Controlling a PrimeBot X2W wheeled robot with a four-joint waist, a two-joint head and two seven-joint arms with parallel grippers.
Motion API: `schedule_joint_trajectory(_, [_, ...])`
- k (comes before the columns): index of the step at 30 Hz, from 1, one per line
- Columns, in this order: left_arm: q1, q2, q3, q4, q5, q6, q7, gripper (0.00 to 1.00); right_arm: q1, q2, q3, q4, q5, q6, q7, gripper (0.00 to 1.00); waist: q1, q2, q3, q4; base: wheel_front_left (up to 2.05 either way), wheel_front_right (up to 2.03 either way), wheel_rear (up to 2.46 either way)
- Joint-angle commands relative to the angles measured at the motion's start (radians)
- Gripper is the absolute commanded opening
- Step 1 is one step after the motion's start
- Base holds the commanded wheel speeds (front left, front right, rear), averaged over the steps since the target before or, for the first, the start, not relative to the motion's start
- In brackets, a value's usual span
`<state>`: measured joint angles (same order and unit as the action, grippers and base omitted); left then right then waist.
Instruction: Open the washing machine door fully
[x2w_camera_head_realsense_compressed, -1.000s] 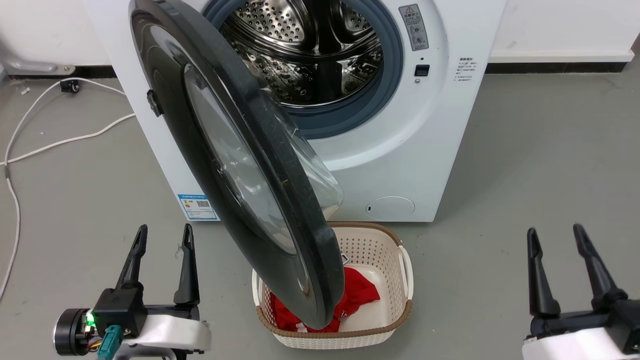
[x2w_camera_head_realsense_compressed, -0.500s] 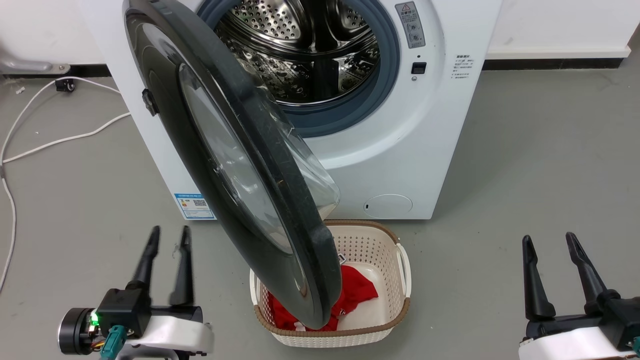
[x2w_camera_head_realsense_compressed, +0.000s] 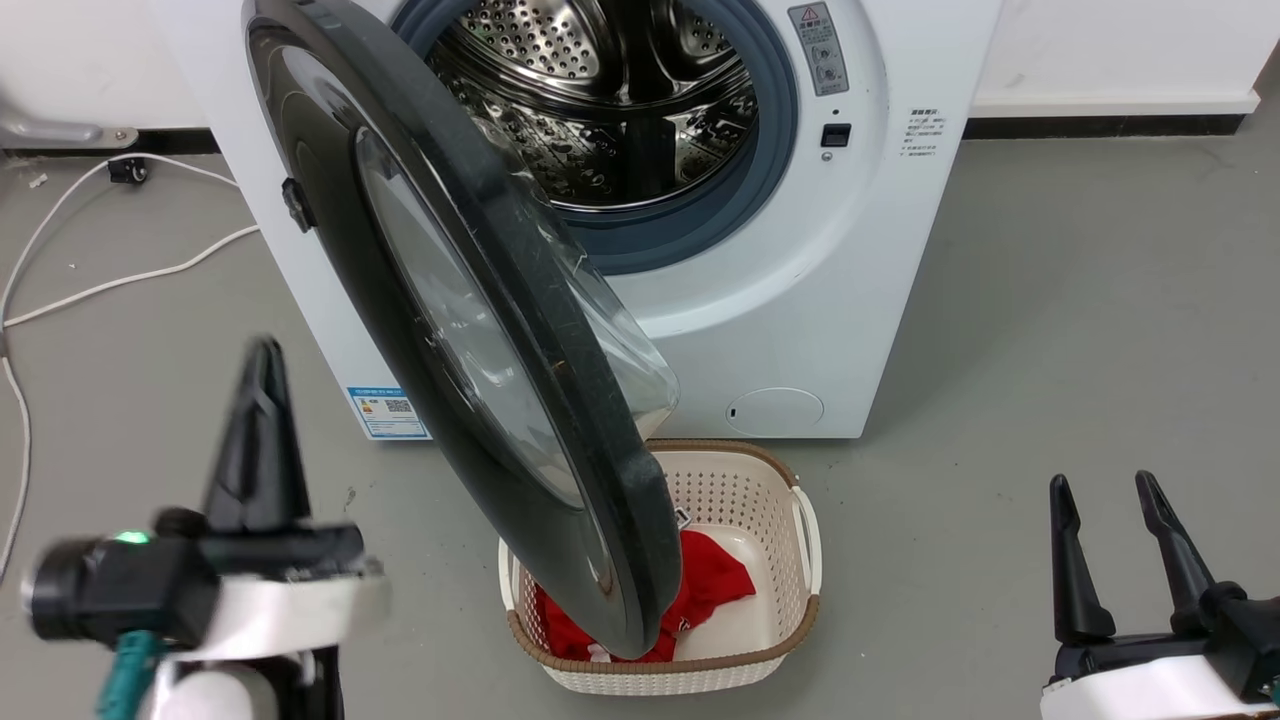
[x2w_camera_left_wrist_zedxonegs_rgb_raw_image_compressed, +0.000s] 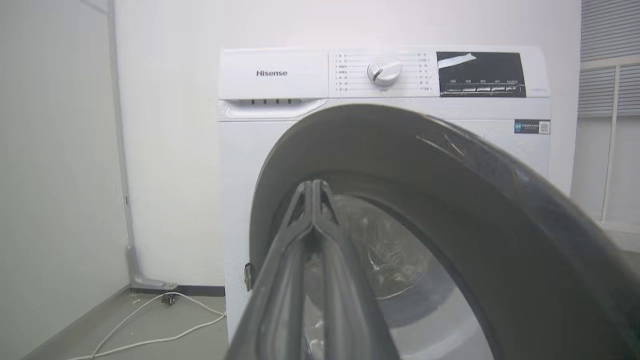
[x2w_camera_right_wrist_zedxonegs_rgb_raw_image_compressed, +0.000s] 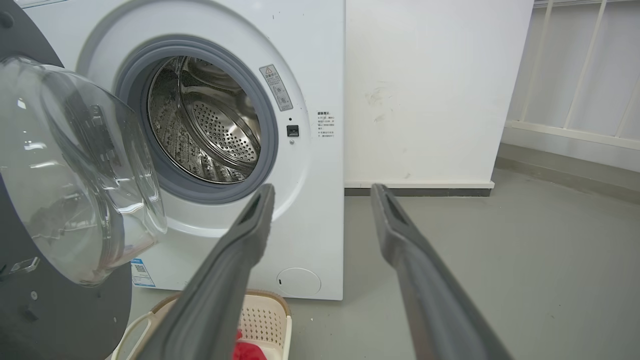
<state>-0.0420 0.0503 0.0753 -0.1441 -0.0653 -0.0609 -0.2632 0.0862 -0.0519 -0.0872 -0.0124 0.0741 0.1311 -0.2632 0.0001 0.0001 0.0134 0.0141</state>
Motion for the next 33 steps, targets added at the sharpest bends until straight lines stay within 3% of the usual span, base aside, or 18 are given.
schedule_joint_trajectory(1, [-0.033, 0.000, 0.007, -0.077, -0.009, 0.005, -0.002, 0.00, -0.004, 0.003, -0.002, 0.006, 0.007, -0.001, -0.002, 1.00, -0.0001, -0.0001, 0.000, 0.002, 0.00, 0.00, 0.00])
schedule_joint_trajectory(7, [-0.127, 0.000, -0.041, -0.331, -0.004, -0.005, -0.002, 0.00, -0.009, 0.003, 0.001, 0.015, 0.016, -0.001, -0.002, 1.00, -0.0001, -0.0001, 0.000, 0.003, 0.00, 0.00, 0.00])
schedule_joint_trajectory(13, [-0.175, 0.000, -0.207, -0.439, -0.036, -0.036, -0.001, 0.00, -0.015, 0.003, 0.010, 0.027, 0.021, -0.001, -0.002, 1.00, -0.0001, -0.0001, -0.003, -0.008, 0.00, 0.00, 0.00])
schedule_joint_trajectory(17, [-0.135, 0.000, -0.354, -0.388, -0.065, -0.054, -0.001, 0.00, -0.015, 0.003, 0.014, 0.037, 0.026, -0.001, -0.002, 1.00, -0.0001, -0.0001, -0.008, -0.018, 0.00, 0.00, 0.00])
schedule_joint_trajectory(21, [-0.059, 0.027, -0.480, -0.243, -0.120, -0.066, 0.000, 0.00, -0.009, 0.003, 0.016, 0.045, 0.032, -0.001, -0.002, 1.00, -0.0001, -0.0001, -0.014, -0.026, 0.00, 0.00, 0.00])
schedule_joint_trajectory(33, [0.023, 0.107, -0.667, 0.014, -0.204, -0.069, 0.102, 0.00, -0.008, 0.003, 0.015, 0.062, 0.047, -0.001, -0.002, 1.00, -0.0001, -0.0001, 0.002, -0.021, 0.00, 0.00, 0.00])
